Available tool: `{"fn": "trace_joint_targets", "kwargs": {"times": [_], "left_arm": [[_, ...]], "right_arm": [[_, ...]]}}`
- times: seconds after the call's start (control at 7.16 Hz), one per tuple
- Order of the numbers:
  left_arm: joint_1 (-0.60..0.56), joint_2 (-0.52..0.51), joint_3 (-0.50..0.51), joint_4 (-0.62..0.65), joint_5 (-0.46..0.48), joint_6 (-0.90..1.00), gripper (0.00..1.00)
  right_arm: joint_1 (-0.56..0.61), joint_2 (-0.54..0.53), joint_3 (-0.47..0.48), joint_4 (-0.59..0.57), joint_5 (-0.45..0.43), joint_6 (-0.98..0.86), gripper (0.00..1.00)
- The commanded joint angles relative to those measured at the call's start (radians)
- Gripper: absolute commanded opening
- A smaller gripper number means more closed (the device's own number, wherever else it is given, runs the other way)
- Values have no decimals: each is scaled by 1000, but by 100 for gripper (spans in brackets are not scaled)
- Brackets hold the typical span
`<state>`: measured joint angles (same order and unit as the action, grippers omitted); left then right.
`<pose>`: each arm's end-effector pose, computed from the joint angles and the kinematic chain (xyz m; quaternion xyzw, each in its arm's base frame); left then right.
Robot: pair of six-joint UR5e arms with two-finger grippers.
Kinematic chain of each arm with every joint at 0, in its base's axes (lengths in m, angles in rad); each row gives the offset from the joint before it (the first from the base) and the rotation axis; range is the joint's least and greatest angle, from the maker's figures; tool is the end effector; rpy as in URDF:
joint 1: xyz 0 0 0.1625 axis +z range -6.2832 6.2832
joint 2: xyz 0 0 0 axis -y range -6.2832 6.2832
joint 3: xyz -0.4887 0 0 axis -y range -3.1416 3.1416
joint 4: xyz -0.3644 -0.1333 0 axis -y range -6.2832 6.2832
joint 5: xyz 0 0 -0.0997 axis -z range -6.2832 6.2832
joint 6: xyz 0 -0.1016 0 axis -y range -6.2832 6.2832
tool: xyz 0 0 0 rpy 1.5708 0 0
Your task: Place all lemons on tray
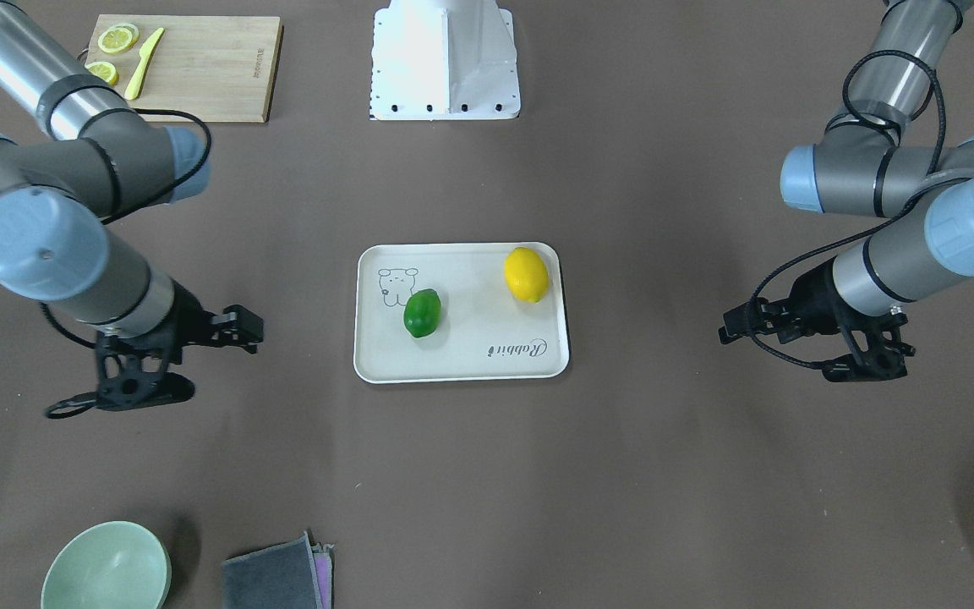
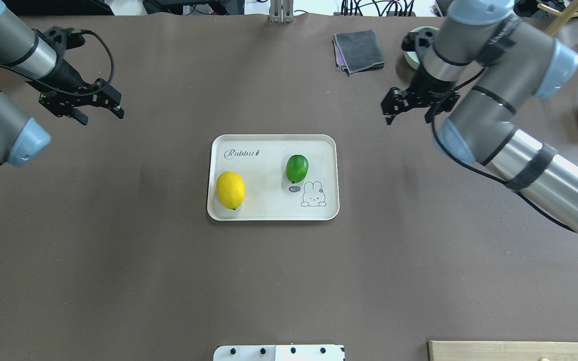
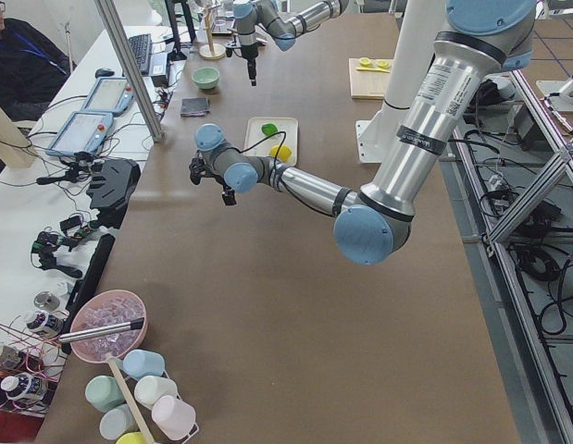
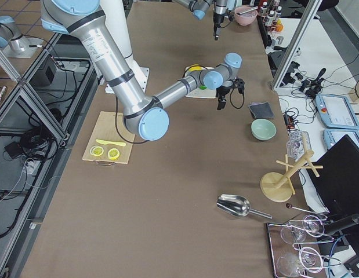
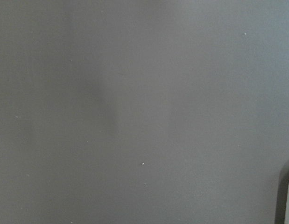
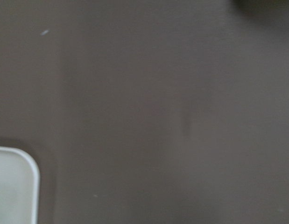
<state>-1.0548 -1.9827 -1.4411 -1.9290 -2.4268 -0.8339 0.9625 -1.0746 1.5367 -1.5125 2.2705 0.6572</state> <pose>0.2791 -0.6067 0.5027 -0.0226 0.4865 -0.0077 0.8733 -0.3352 -0.6001 0.4477 -0.0010 -0.4100 -0.0660 0.9097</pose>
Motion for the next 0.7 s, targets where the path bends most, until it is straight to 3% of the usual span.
{"fn": "trace_joint_targets", "kwargs": {"times": [0.0,0.28,0.56], "left_arm": [[-84,94,7,4,-14,248,97],[-204,166,2,117,-14,541,97],[-334,200,-2,285,-14,778,97]], "right_arm": [[117,-335,212,2,26,-271,100],[245,-517,261,-1,30,-519,100],[422,-600,263,-69,133,-640,100]]}}
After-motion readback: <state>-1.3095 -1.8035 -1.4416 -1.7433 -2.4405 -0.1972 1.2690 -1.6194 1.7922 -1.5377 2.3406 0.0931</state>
